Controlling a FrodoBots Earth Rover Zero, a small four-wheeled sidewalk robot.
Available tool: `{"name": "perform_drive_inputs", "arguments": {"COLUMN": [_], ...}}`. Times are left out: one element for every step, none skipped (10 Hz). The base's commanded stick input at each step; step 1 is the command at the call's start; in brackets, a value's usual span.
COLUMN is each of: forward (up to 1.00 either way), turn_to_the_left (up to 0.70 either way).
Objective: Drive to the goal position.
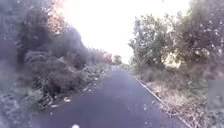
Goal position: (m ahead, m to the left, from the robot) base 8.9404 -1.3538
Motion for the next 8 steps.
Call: {"name": "perform_drive_inputs", "arguments": {"forward": [0.45,0.45,0.45,0.45,0.45,0.45,0.45,0.45], "turn_to_the_left": [0.00,0.00,0.00,0.00,0.00,0.00,0.00,0.00]}}
